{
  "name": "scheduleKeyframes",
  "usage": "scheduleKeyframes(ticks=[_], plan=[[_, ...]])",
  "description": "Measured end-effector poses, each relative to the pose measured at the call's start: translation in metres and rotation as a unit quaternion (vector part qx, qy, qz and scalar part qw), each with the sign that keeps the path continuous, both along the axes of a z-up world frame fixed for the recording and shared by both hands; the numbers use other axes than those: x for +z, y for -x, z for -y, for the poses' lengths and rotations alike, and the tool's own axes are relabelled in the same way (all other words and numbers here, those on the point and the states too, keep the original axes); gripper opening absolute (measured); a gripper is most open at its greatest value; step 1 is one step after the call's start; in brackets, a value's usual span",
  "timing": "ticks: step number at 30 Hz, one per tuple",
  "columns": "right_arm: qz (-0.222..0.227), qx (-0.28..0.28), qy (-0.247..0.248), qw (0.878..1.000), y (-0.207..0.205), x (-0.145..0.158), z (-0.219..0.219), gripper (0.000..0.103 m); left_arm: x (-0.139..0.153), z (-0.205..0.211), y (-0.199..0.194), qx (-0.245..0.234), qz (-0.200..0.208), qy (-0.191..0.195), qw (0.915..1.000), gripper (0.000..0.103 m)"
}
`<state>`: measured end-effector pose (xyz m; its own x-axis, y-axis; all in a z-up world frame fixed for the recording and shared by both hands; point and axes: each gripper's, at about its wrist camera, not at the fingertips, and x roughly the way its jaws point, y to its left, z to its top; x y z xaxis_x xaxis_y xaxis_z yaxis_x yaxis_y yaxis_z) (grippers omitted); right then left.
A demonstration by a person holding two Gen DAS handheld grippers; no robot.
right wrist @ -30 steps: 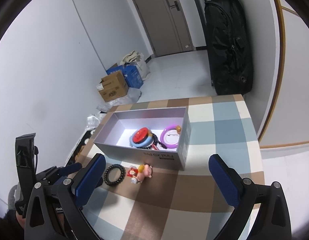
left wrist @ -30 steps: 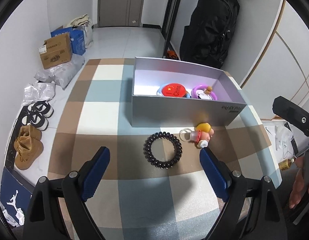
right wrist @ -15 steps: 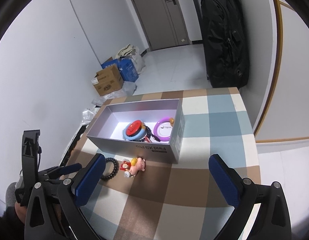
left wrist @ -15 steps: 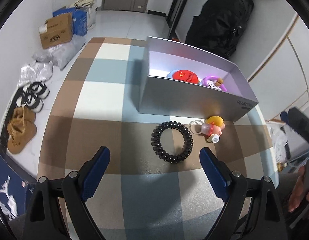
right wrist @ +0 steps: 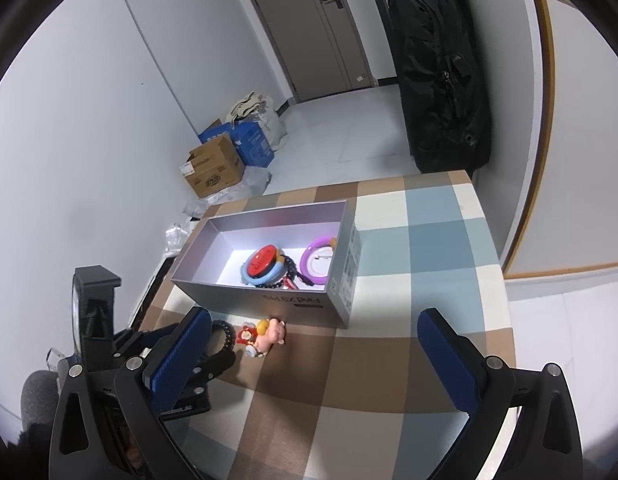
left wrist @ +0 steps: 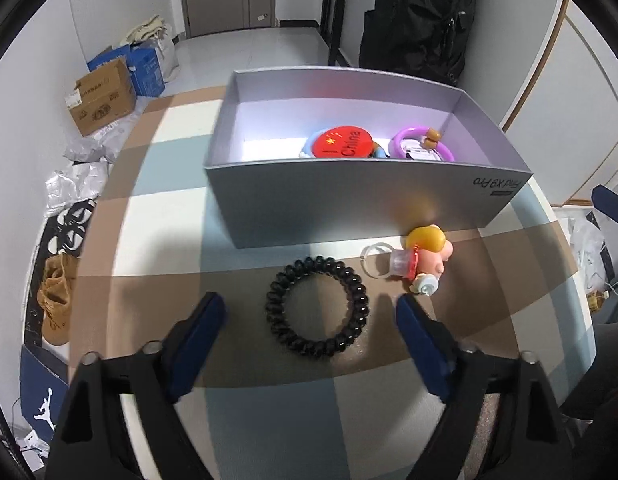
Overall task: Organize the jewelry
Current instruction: 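Lower the left tool and grasp the black coil hair tie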
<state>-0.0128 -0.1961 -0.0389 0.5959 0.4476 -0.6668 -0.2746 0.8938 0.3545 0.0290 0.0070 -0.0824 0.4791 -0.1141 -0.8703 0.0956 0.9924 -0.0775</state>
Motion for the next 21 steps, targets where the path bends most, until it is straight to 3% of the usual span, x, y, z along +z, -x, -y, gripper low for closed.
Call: scheduleKeyframes(ticks=[3,7,8,14,21], plan=[[0.001,-0.001,-0.001,1.000,0.000,0.001,0.001,0.103,0.000,0.003,0.000,-0.005,0.005,-0.021,0.9997,0.070],[0.001,-0.001,-0.001,1.000,0.000,0.001,0.001,0.103,0.003,0.004,0.000,-0.006,0.007,-0.024,0.9997,0.046],[0.000,0.000,-0.001,1.000,0.001,0.001,0.001,0.103,0.003,0.004,0.000,-0.013,0.005,-0.024,0.9996,0.044],[-0.007,-0.001,0.003,1.000,0.000,-0.001,0.001,0.103,0.004,0.007,-0.001,-0.023,-0.004,-0.018,0.9996,0.038],[-0.012,0.000,0.006,1.000,-0.001,-0.008,-0.002,0.103,0.007,-0.006,-0.005,0.000,-0.016,0.024,0.9996,0.038]])
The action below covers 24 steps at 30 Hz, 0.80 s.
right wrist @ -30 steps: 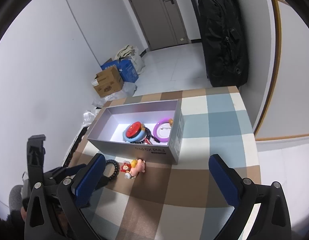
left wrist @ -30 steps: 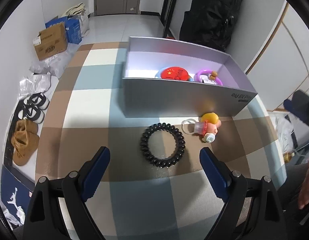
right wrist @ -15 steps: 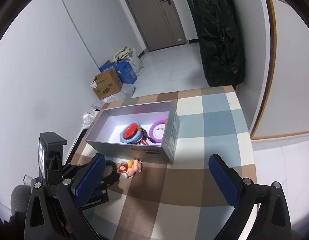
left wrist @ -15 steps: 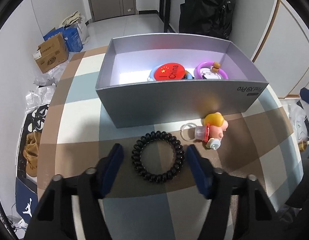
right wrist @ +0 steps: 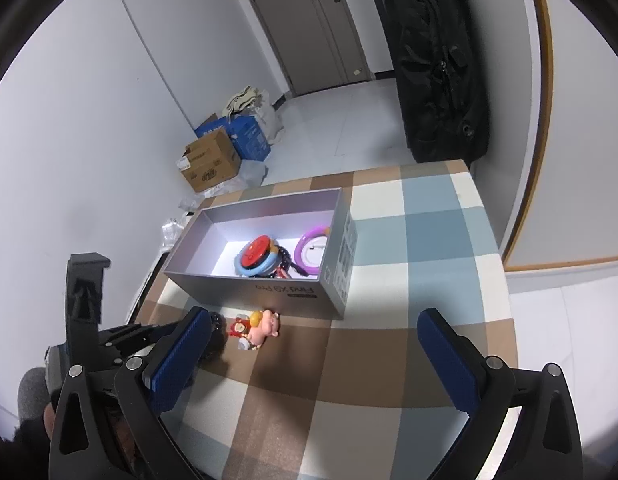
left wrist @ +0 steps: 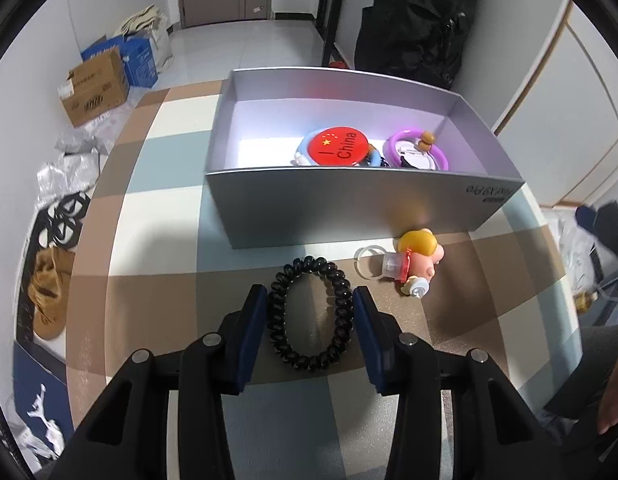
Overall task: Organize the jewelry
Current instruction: 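Lower the left tool and grasp the black coil hair tie, then grasp the pink doll figure with the right tool while the left tool holds the coil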
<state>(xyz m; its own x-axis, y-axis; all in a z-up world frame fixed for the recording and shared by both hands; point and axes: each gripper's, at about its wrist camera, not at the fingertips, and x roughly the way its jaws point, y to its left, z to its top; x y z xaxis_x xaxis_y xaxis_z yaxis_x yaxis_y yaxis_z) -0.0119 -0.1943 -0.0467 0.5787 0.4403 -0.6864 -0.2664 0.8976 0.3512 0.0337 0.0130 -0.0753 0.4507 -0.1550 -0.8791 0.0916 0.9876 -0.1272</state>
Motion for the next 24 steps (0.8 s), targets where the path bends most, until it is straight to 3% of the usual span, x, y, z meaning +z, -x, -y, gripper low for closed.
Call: scheduleKeyframes(ticks=[8,14,16,24], plan=[[-0.034,0.026,-0.008,0.999,-0.005,-0.014,-0.017,0.099,0.014,-0.008,0.003,0.022,0.016,0.026,0.9993,0.038],[-0.069,0.050,-0.009,0.996,-0.011,-0.032,-0.035,0.082,0.031,-0.020,0.005,0.029,0.042,0.071,0.9961,0.038],[-0.079,0.054,-0.013,0.995,-0.013,-0.037,-0.039,0.069,0.037,-0.022,0.008,0.031,0.052,0.082,0.9948,0.038],[-0.099,0.061,-0.011,0.993,-0.024,-0.051,-0.054,0.055,0.046,-0.028,0.009,0.029,0.065,0.102,0.9923,0.038]])
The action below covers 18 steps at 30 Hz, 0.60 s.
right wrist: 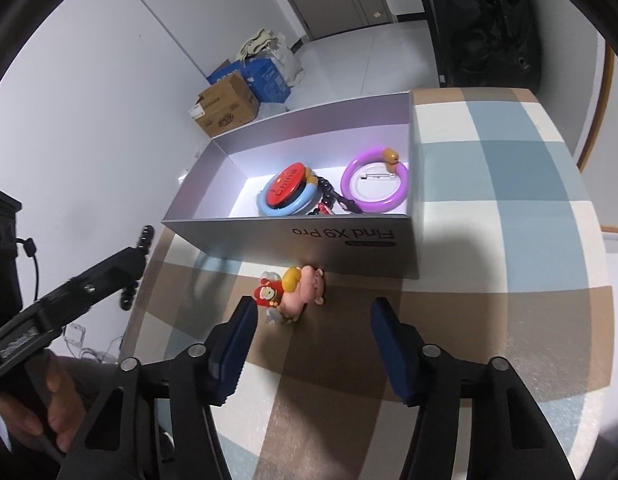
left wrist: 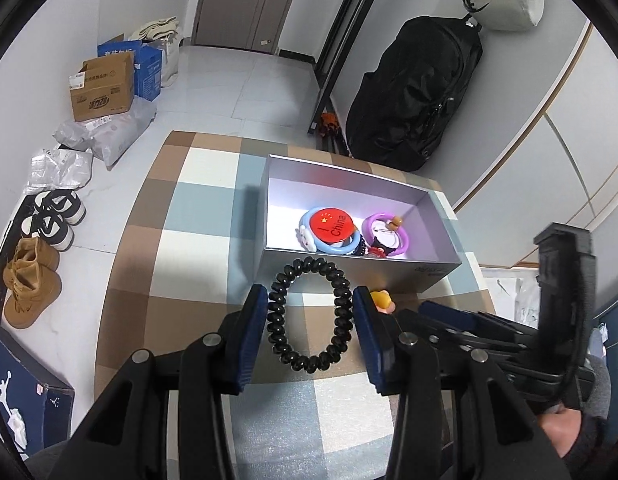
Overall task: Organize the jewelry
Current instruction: 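Grasp the pink doll figure with the right tool while the left tool holds the coil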
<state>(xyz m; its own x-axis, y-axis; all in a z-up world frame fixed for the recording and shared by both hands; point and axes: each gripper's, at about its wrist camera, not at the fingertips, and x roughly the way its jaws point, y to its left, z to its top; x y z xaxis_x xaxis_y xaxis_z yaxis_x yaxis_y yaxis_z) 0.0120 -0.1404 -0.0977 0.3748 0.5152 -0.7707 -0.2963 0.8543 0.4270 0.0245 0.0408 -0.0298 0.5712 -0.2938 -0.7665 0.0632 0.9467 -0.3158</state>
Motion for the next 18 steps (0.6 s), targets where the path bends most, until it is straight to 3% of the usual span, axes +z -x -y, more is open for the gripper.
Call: scheduleKeyframes(ticks=[6,18], plan=[[-0.006,-0.014,0.014,1.000,-0.010,-0.008,-0.007,0.038,-0.003,-0.006,-0.004,-0.002,-0.008,0.004,1.0000,0.038],[-0.002,0.001,0.021,1.000,-0.014,-0.009,-0.026,0.037,0.000,-0.008,-0.002,-0.001,-0.005,0.006,1.0000,0.038]])
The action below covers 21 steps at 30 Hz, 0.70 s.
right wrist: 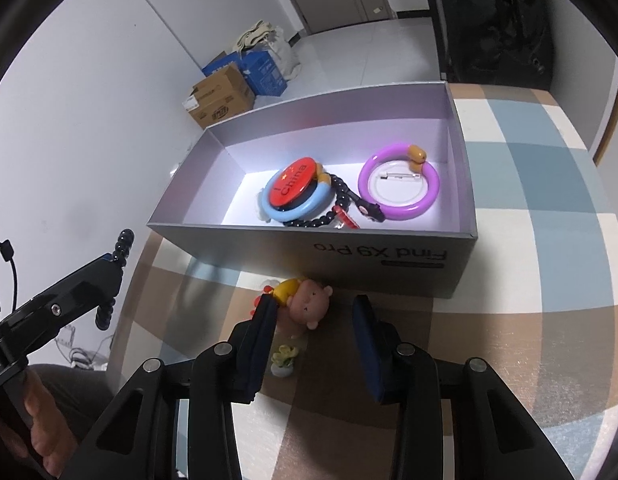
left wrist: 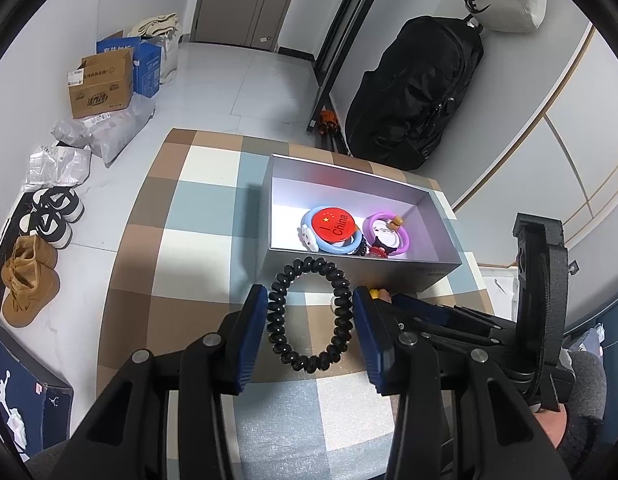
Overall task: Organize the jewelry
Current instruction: 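Grasp the pink doll figure with the right tool while the left tool holds the coil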
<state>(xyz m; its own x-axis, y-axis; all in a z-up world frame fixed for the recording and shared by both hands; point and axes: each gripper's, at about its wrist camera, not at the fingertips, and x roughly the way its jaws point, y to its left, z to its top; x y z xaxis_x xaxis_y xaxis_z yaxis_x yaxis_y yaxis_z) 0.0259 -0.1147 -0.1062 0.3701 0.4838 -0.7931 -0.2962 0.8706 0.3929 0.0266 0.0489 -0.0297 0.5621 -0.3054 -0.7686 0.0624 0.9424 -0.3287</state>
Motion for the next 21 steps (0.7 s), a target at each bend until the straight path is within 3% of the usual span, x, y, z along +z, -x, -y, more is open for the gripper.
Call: scheduleKeyframes(ticks=[6,21], plan=[[0.007,0.003,0.002,1.000,0.002,0.003,0.001,0.021,-0.001,0.000,-0.001,0.000,-0.002,0.000,1.0000,0.038],[0.028,0.002,-0.021,0.999,0.012,0.018,0.016,0.021,0.001,0.005,-0.002,-0.001,0.009,-0.005,0.9999,0.038]])
